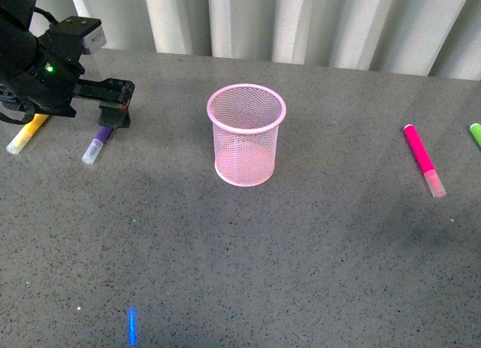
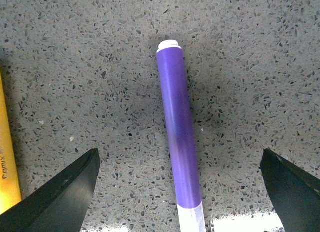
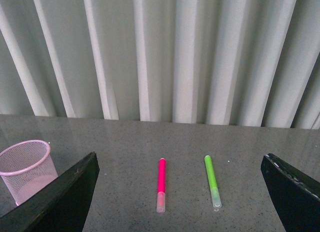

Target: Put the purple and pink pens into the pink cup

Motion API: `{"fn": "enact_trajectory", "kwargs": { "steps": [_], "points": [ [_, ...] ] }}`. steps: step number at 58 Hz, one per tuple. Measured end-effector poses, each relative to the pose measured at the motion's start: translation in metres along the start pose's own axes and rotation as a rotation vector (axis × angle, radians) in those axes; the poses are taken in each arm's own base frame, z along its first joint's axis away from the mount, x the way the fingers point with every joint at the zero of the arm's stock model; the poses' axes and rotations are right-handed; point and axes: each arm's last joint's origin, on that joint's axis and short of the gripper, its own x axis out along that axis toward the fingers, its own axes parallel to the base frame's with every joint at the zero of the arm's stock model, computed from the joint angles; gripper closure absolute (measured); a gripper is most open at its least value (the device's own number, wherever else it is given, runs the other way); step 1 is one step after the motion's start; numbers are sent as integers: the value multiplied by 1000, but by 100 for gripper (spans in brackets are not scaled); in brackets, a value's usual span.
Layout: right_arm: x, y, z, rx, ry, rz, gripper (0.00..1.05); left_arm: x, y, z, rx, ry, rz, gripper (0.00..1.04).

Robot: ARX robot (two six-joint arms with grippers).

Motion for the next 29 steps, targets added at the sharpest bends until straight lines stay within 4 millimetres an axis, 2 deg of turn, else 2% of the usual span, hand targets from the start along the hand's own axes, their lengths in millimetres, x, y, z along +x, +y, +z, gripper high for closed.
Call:
{"fn": "enact_trajectory", "kwargs": {
  "steps": [29],
  "points": [
    [0, 0, 0, 0, 0, 0, 7, 21, -13, 7, 29, 83, 2, 7]
  ]
}}
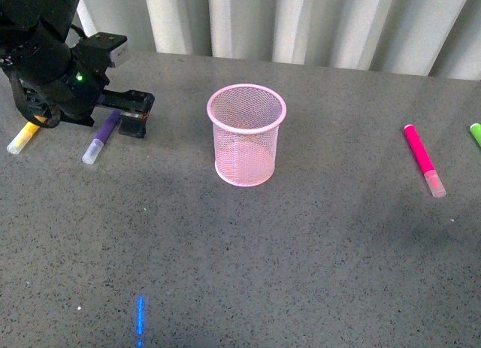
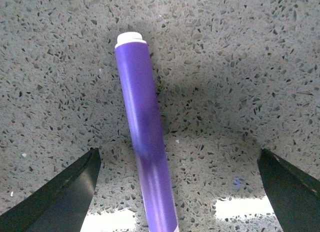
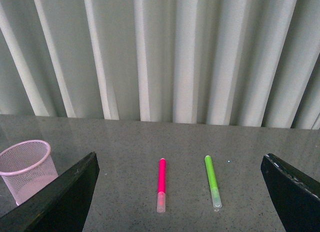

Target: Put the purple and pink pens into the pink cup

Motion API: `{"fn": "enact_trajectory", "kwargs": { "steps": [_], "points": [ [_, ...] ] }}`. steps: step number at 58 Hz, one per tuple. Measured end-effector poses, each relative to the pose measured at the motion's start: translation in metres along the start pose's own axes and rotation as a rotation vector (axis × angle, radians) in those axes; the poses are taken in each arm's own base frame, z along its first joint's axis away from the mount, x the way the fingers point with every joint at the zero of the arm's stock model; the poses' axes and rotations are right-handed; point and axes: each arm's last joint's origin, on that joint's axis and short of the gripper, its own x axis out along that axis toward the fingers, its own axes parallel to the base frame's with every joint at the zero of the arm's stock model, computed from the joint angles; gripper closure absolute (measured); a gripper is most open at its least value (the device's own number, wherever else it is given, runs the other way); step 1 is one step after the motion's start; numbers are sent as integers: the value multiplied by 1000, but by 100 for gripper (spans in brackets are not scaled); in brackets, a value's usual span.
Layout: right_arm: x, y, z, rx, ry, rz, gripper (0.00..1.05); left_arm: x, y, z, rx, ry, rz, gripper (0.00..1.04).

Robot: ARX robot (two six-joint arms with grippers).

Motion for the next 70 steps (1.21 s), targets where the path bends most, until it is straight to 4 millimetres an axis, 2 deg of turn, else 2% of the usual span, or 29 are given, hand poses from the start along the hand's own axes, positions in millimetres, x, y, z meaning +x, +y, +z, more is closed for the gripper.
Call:
{"fn": "enact_trajectory", "kwargs": {
  "steps": [14, 25, 43, 60, 70],
  "points": [
    [0, 0, 0, 0, 0, 0, 7, 6, 2, 10, 36, 35, 21, 7],
    [0, 0, 0, 0, 0, 0, 7, 7, 1, 12, 53, 64, 32, 46],
    [0, 0, 0, 0, 0, 0, 7, 5, -2, 4, 36, 47, -9, 91],
    [0, 0, 0, 0, 0, 0, 7, -3, -4, -3, -9, -90, -20, 93],
    [0, 0, 0, 0, 0, 0, 7, -22, -4, -3, -54, -203, -29, 93]
  ]
}}
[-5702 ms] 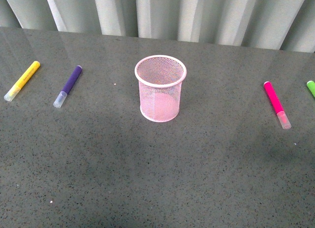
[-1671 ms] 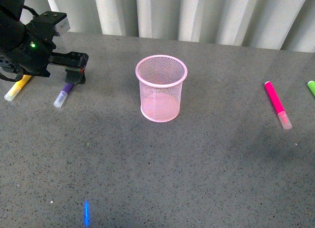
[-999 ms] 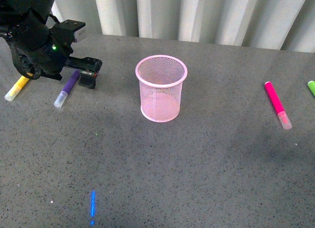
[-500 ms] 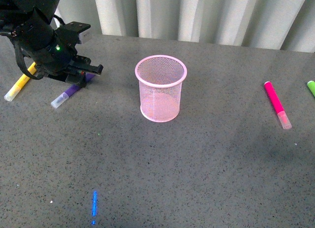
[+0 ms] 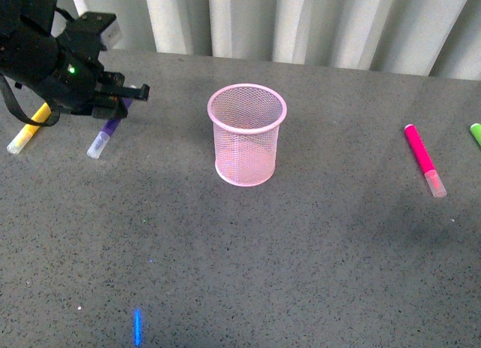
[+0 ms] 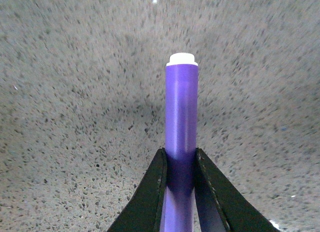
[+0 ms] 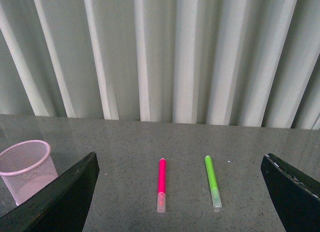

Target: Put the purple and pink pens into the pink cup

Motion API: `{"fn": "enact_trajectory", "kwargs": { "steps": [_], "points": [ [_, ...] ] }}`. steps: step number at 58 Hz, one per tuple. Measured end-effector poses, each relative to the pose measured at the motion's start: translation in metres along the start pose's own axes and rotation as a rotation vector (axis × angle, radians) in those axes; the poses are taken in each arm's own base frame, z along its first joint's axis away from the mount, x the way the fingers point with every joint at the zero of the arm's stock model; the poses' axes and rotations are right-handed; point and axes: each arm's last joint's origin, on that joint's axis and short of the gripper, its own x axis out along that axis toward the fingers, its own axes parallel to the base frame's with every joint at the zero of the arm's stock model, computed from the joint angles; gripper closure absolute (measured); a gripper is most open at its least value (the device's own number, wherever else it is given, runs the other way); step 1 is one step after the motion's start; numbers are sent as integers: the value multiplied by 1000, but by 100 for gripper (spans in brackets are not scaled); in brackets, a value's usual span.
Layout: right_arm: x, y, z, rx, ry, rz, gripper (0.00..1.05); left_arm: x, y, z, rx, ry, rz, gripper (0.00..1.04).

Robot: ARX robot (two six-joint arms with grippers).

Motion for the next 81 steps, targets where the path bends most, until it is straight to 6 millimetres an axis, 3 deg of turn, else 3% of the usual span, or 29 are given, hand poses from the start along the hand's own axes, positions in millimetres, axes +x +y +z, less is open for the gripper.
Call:
{"fn": "enact_trajectory", "kwargs": {
  "steps": [13, 21, 28, 34, 44, 52, 81],
  "points": [
    [0, 0, 0, 0, 0, 0, 7, -35, 2, 18, -71, -222, 42, 93],
    [0, 0, 0, 0, 0, 0, 7, -66, -4, 21, -151, -466, 41, 93],
    [0, 0, 0, 0, 0, 0, 7, -91, -20, 15, -286, -734, -23, 93],
    [0, 0, 0, 0, 0, 0, 7, -103, -48, 5, -371, -915, -88, 93],
    [0, 0, 0, 0, 0, 0, 7, -104, -104, -9, -390, -1044, -192, 93],
    [0, 0, 0, 0, 0, -1, 7, -98, -128, -17, -368, -1031, -245, 93],
    [0, 0, 0, 0, 0, 0, 7, -95, -134, -20, -372, -1020, -242, 93]
  ]
}}
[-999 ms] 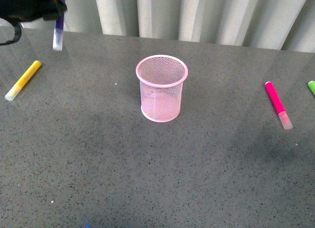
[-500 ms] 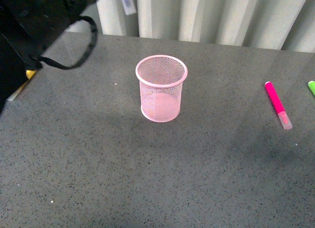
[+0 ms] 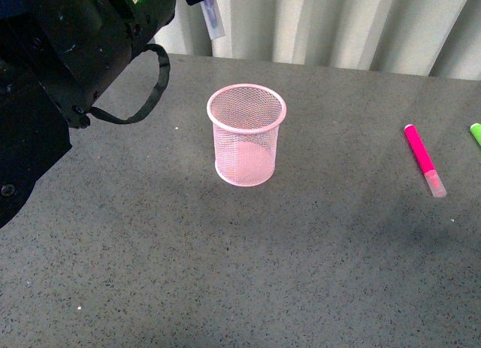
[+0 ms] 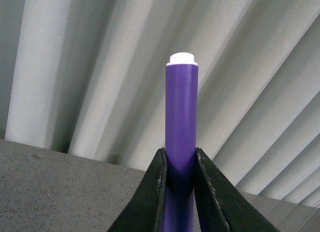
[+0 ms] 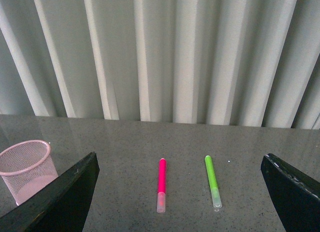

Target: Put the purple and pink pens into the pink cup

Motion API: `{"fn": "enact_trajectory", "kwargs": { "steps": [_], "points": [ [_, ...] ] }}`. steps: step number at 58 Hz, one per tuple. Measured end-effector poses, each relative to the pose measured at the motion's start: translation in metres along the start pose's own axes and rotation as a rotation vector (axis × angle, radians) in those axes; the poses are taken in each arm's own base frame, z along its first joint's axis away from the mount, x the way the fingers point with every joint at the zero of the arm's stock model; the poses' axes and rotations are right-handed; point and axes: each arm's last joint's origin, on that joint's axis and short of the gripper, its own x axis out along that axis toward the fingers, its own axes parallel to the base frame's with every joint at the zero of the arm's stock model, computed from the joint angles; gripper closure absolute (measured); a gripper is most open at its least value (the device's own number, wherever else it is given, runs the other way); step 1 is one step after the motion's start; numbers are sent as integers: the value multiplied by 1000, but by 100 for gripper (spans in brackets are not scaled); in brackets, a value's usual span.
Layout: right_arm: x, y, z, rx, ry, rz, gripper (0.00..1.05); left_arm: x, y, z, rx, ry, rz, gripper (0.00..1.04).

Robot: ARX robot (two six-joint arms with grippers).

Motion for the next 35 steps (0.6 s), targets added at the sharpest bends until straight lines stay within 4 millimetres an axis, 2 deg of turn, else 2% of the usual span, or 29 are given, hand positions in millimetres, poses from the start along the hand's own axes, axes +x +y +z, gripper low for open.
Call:
{"fn": "enact_trajectory", "kwargs": {
  "steps": [35],
  "points": [
    [0, 0, 0, 0, 0, 0, 7, -2, 1, -17, 6, 48, 5, 93]
  ]
}}
